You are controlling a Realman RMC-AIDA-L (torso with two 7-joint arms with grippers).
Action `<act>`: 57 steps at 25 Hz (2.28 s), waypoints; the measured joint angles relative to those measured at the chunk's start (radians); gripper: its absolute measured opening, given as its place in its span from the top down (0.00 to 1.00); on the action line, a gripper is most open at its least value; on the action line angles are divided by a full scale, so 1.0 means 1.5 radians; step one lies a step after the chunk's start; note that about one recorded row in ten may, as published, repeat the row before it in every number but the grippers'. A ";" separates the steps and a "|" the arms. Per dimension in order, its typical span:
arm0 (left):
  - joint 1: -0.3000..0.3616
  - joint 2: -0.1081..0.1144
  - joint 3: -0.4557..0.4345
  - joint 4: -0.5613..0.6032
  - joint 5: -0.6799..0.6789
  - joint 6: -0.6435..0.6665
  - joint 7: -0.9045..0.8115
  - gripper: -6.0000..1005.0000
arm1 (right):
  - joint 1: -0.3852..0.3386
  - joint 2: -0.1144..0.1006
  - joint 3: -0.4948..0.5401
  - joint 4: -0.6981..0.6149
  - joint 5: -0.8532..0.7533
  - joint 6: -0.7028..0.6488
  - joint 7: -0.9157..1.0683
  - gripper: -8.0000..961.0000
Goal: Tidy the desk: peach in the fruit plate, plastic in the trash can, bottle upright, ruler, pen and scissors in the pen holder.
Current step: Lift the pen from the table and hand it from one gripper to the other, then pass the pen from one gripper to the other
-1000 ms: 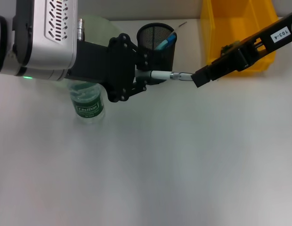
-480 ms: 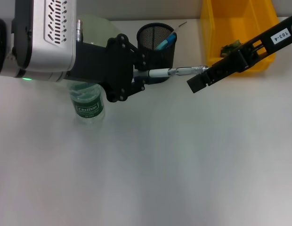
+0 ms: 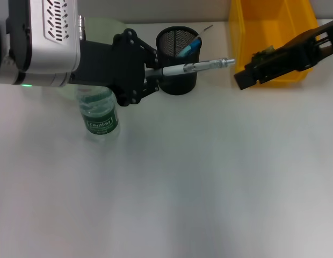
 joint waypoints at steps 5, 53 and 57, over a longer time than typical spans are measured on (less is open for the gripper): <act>0.002 0.000 -0.001 -0.001 -0.007 -0.010 -0.001 0.83 | -0.051 0.004 0.041 -0.052 0.068 -0.011 -0.022 0.40; -0.072 -0.003 0.013 -0.661 -0.681 0.074 0.321 0.78 | -0.131 0.049 0.076 0.323 0.361 0.164 -0.714 0.40; -0.069 -0.003 0.014 -0.664 -0.679 0.078 0.321 0.77 | -0.116 0.050 0.032 0.324 0.362 0.190 -0.710 0.40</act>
